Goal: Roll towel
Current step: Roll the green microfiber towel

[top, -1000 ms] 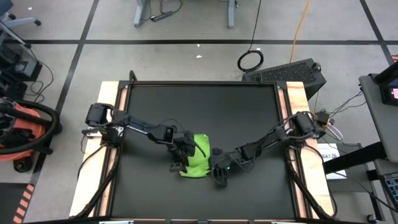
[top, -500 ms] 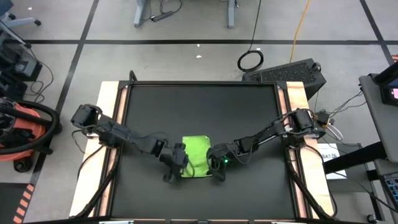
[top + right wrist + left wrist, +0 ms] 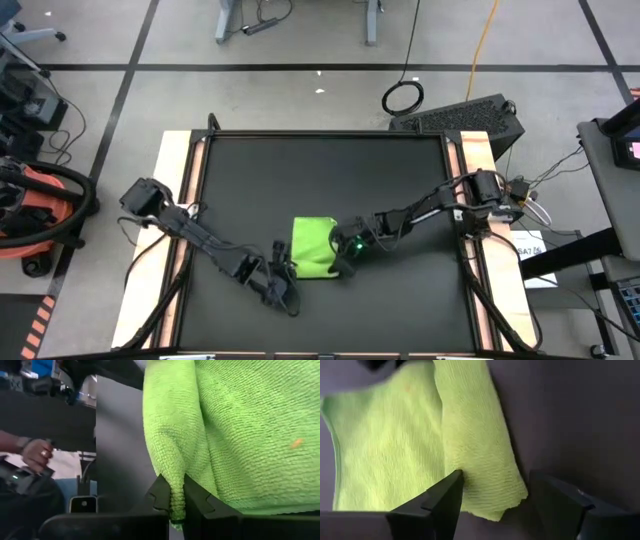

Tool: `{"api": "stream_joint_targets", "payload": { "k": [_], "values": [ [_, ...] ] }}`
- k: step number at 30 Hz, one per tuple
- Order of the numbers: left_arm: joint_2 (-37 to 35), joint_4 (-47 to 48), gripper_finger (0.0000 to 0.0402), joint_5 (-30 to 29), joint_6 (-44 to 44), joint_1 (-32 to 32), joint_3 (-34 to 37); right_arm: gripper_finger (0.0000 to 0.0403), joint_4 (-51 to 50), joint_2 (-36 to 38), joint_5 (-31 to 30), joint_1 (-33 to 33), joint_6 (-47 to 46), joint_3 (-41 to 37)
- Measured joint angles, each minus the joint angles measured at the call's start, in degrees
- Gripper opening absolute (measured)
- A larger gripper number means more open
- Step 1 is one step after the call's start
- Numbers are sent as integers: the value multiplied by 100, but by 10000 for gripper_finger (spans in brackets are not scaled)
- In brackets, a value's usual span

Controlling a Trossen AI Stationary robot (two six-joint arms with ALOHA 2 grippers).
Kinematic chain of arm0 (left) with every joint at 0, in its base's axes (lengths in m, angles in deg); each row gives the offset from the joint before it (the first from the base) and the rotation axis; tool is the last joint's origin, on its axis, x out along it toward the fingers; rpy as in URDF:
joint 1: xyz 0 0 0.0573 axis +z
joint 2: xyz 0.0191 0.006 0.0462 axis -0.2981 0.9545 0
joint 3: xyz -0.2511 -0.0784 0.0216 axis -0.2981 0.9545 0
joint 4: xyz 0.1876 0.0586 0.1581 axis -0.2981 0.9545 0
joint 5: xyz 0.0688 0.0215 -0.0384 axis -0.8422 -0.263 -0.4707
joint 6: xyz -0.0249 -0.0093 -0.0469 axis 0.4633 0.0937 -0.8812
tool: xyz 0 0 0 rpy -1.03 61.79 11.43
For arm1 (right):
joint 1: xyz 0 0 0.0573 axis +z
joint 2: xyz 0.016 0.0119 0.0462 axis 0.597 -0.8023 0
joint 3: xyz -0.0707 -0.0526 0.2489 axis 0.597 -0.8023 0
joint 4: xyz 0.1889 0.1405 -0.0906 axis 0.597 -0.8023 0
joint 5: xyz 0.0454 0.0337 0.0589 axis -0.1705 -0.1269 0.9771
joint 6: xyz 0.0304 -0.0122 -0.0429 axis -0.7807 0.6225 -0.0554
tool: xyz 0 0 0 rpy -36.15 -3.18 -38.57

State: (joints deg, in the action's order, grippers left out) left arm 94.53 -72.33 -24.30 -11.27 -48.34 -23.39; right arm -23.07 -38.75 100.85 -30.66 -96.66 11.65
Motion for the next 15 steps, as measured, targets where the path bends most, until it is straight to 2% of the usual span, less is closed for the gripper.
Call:
{"api": "stream_joint_targets", "payload": {
  "k": [5, 9, 12, 15],
  "values": [
    [324, -269, 232, -401, -522, -153, 188, 8, 4, 0, 23, -86, -174, -1],
    [360, -539, 225, -504, -877, -183, 322, 8, 0, -2, 120, -106, -187, -2],
    [373, -751, 193, -500, -894, -171, 363, 8, -11, -2, 124, -106, -204, -2],
    [386, -857, 138, -450, -875, -140, 369, 9, -11, -4, 129, -106, -234, -4]
  ]
}}
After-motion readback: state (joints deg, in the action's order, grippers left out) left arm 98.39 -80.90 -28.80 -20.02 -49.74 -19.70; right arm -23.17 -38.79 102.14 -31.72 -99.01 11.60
